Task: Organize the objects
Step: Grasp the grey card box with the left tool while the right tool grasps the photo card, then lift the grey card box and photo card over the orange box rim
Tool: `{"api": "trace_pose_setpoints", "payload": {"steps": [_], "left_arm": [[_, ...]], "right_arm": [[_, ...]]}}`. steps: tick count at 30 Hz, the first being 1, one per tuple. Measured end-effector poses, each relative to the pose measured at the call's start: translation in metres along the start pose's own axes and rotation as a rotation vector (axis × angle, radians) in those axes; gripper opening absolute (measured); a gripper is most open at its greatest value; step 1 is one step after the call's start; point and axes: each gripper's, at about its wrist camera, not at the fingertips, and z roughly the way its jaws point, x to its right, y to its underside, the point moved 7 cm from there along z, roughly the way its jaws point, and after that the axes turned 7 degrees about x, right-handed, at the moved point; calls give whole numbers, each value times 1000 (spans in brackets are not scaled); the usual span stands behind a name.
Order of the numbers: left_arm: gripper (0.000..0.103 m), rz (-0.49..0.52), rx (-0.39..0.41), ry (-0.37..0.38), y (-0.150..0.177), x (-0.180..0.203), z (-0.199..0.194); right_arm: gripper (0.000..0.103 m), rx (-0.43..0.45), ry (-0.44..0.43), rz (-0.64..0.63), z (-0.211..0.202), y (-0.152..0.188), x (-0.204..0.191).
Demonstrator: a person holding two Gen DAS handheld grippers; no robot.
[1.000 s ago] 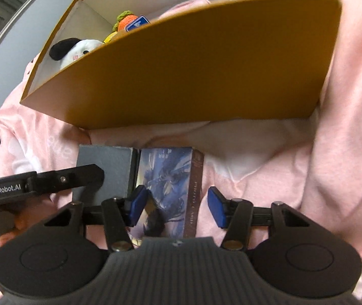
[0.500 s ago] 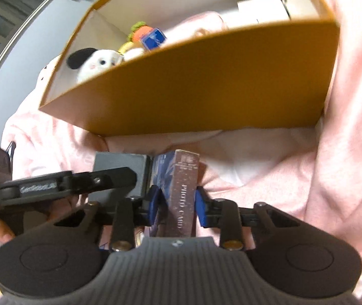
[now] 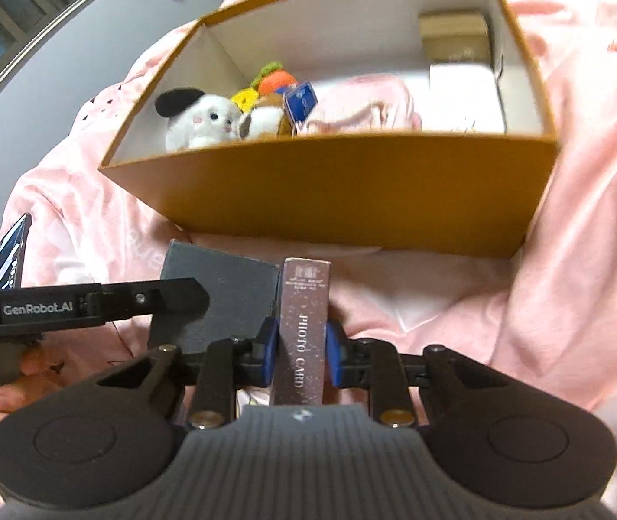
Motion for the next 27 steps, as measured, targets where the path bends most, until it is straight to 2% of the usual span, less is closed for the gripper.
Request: {"api": "trace_pose_setpoints", "payload": {"steps": [5, 12, 16, 22, 27], "left_arm": [[43, 41, 42, 38, -9, 19, -16], [43, 68, 130, 107, -32, 45, -40], [43, 70, 174, 113, -49, 50, -49], [43, 66, 227, 120, -81, 53, -49], [43, 78, 266, 113, -114, 51, -43]], "right_arm": [[24, 67, 34, -41, -28, -13, -2], [24, 151, -7, -50, -76, -36, -10], [24, 219, -10, -62, -96, -59, -13], [24, 300, -8, -83, -104, -96, -16], [24, 340, 12, -74, -91, -136, -11]]}}
